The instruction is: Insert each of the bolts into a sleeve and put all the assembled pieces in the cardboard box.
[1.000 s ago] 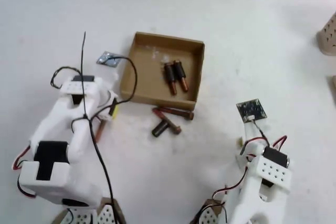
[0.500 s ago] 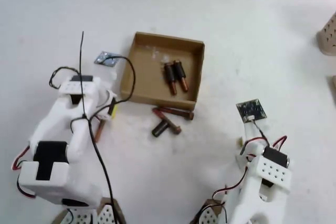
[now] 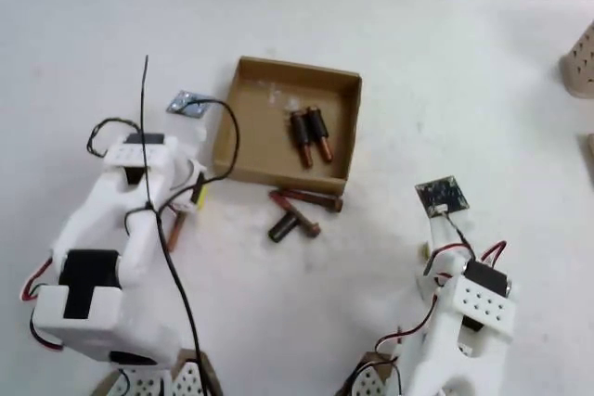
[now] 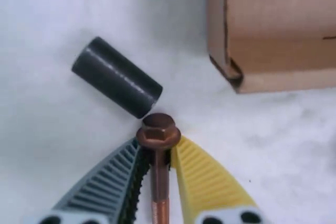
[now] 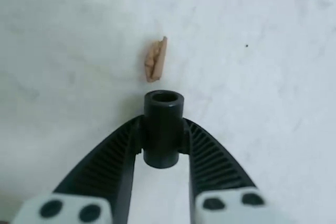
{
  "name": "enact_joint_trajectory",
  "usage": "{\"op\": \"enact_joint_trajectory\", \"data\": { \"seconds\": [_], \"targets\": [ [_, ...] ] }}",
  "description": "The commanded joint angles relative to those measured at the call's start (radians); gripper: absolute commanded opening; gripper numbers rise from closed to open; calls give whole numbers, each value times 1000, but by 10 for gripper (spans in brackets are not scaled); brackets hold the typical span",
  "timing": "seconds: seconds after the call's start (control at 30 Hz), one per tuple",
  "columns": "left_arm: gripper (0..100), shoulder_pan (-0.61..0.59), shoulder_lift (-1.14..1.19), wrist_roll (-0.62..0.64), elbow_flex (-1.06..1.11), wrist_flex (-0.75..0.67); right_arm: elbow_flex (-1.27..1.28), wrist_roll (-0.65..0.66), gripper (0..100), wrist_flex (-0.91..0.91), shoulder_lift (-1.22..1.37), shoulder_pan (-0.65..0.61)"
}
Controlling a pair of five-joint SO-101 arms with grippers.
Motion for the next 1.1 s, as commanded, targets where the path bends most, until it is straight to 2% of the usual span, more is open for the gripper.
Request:
{"op": "enact_joint_trajectory", "data": {
  "seconds": [0.0, 0.87, 1.07],
  "targets": [
    [20, -27, -8, 8, -6, 6, -6, -2, 17, -1, -10, 1],
    [20, -38, -10, 8, -6, 8, -12, -8, 17, 4, -19, -2],
    [20, -38, -10, 8, -6, 8, -64, -285, 16, 1, -19, -94]
  ]
}}
